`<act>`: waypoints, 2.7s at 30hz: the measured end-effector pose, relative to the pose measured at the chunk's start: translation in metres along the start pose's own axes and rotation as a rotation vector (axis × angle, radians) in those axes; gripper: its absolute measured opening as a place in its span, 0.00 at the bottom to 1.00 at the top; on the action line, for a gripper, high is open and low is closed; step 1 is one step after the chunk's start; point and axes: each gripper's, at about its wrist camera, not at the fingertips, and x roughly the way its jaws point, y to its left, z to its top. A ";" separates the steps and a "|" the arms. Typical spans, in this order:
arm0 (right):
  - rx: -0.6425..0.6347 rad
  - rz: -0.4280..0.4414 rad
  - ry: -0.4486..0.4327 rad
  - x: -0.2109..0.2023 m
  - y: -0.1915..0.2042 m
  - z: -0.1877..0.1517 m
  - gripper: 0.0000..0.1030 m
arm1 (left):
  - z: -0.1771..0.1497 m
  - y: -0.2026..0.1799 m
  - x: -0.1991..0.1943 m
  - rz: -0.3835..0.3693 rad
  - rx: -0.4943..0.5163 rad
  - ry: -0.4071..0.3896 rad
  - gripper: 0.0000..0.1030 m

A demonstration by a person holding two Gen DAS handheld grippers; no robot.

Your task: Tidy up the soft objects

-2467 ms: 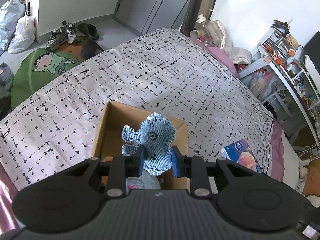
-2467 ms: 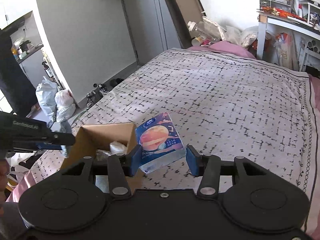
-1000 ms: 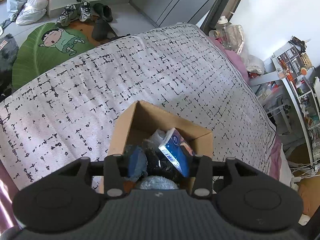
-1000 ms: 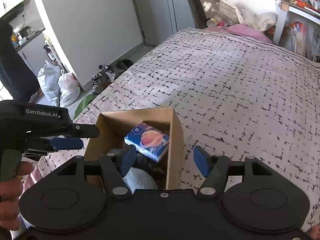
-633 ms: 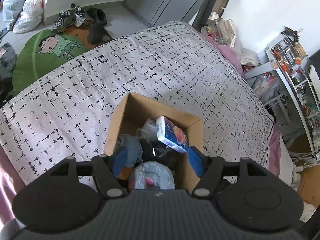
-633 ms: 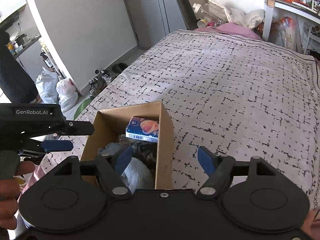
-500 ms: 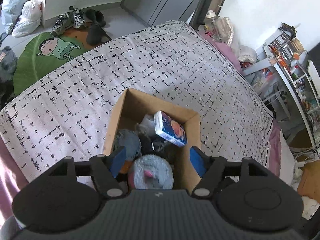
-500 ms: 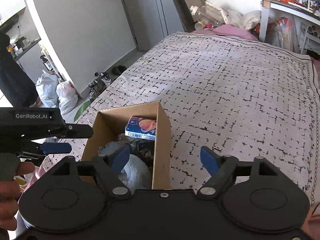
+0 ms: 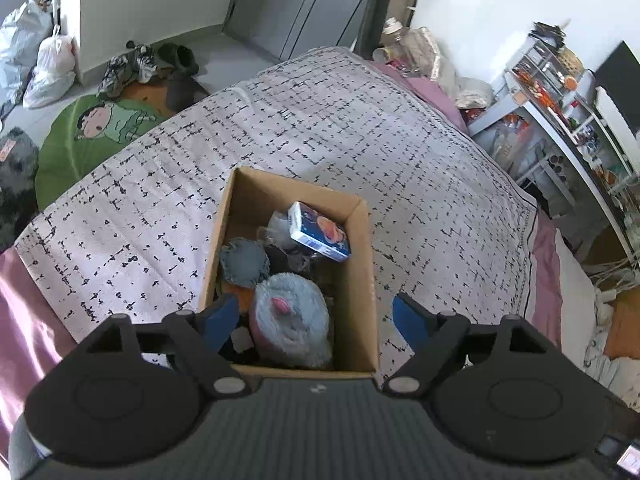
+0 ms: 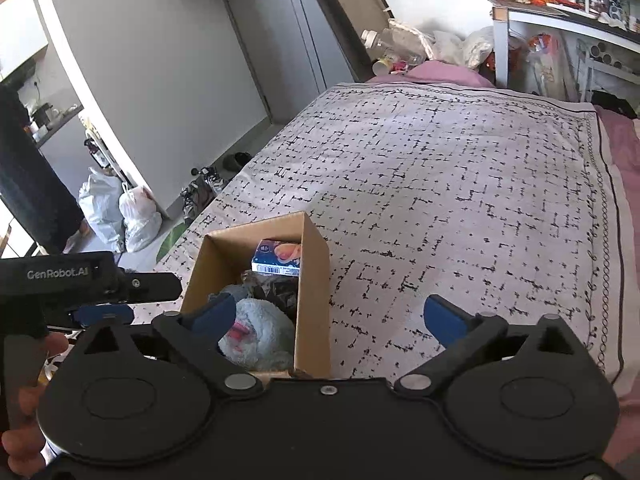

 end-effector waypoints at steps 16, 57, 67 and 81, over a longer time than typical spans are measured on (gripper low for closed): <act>0.032 -0.064 -0.023 -0.055 -0.019 -0.019 1.00 | -0.041 -0.023 -0.045 -0.019 0.084 -0.062 0.97; -0.008 -0.199 -0.056 -0.131 -0.041 -0.039 1.00 | -0.096 -0.072 -0.109 0.013 0.302 -0.162 0.99; -0.013 -0.199 -0.054 -0.131 -0.043 -0.041 1.00 | -0.100 -0.077 -0.110 0.031 0.344 -0.180 0.99; -0.023 -0.222 -0.064 -0.129 -0.045 -0.044 1.00 | -0.102 -0.077 -0.106 0.031 0.346 -0.173 0.99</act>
